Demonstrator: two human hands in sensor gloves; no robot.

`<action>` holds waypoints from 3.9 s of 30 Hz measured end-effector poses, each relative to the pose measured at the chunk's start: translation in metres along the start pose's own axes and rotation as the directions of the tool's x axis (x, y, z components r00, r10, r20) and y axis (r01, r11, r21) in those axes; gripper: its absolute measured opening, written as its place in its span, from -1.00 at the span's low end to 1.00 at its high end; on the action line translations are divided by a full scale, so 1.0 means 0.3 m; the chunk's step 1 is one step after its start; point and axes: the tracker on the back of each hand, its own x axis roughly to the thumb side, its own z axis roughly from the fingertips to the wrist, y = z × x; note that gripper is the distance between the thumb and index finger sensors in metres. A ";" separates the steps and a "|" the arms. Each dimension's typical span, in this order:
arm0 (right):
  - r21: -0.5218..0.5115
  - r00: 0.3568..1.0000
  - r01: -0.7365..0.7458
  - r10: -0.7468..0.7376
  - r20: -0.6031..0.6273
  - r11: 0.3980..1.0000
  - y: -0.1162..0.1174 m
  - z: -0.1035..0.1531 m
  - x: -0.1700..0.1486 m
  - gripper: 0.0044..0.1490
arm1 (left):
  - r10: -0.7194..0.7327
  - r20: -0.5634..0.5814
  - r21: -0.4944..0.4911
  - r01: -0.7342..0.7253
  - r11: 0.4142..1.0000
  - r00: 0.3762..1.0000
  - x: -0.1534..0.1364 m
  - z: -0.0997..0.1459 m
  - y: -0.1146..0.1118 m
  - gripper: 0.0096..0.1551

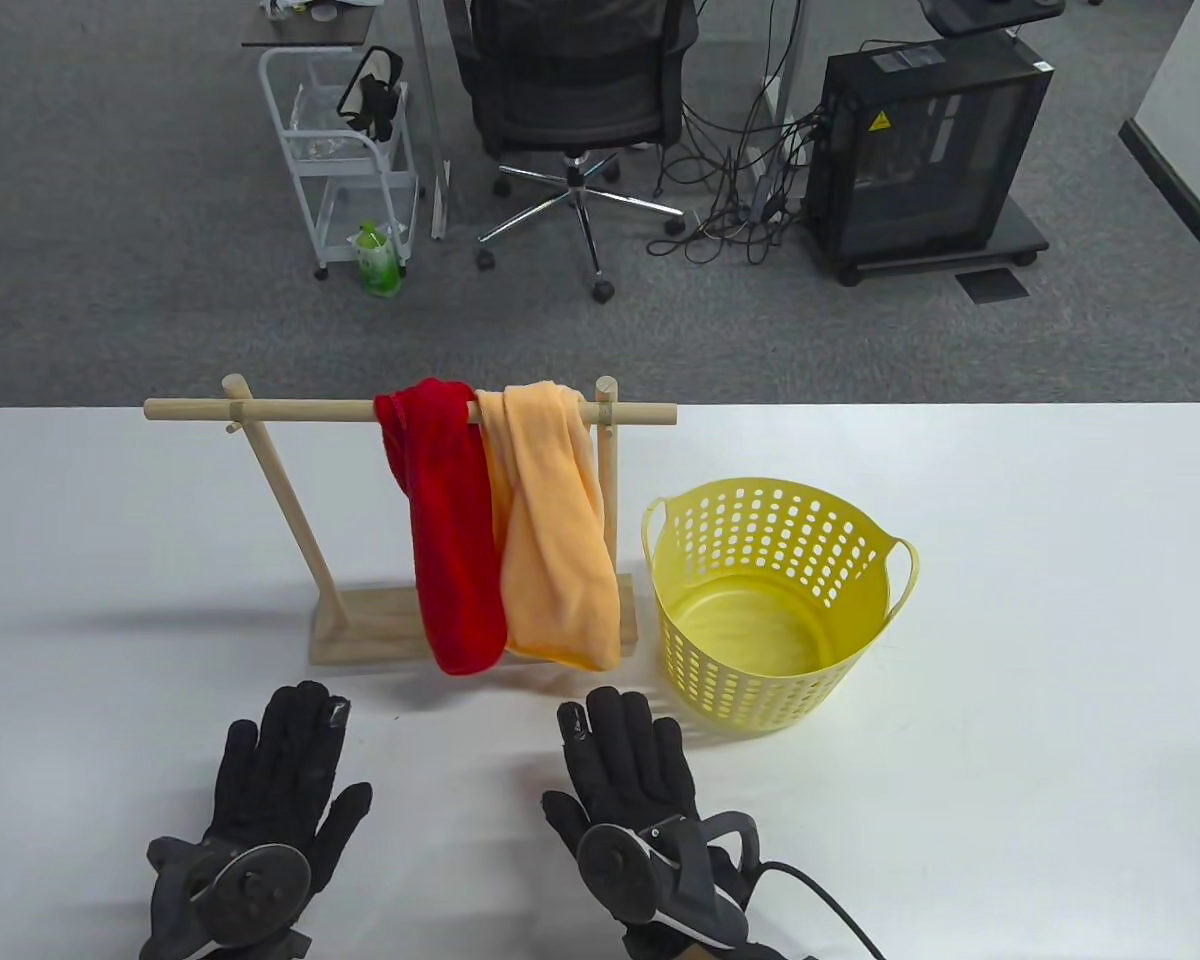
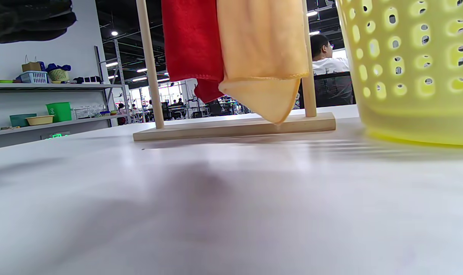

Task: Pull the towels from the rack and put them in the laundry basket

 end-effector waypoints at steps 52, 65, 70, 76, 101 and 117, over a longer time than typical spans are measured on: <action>0.027 0.999 0.040 -0.040 -0.007 0.999 -0.015 0.014 -0.015 -0.07 | 0.159 -0.332 0.323 -0.046 0.945 0.930 -0.072 -0.646 0.514 -0.12; 0.028 0.999 0.030 -0.030 -0.011 0.999 -0.013 0.012 -0.018 -0.06 | 0.198 -0.357 0.443 -0.021 0.896 0.913 -0.058 -0.657 0.519 -0.27; 0.005 0.999 0.032 -0.032 0.006 0.999 -0.017 0.010 -0.011 -0.07 | 0.217 -0.360 0.451 -0.035 0.892 0.907 -0.058 -0.665 0.525 -0.29; -0.079 0.997 0.045 -0.039 0.073 0.996 -0.076 -0.024 0.009 -0.07 | 0.208 -0.357 0.436 -0.034 0.899 0.911 -0.058 -0.659 0.530 -0.29; -0.431 0.995 -0.098 0.092 -0.035 0.897 -0.663 -0.510 0.103 -0.04 | 0.190 -0.353 0.442 -0.015 0.897 0.916 -0.052 -0.653 0.520 -0.28; -0.376 0.966 -0.242 0.185 -0.182 0.895 -0.665 -0.615 0.136 -0.07 | 0.185 -0.352 0.445 -0.011 0.896 0.918 -0.050 -0.652 0.516 -0.28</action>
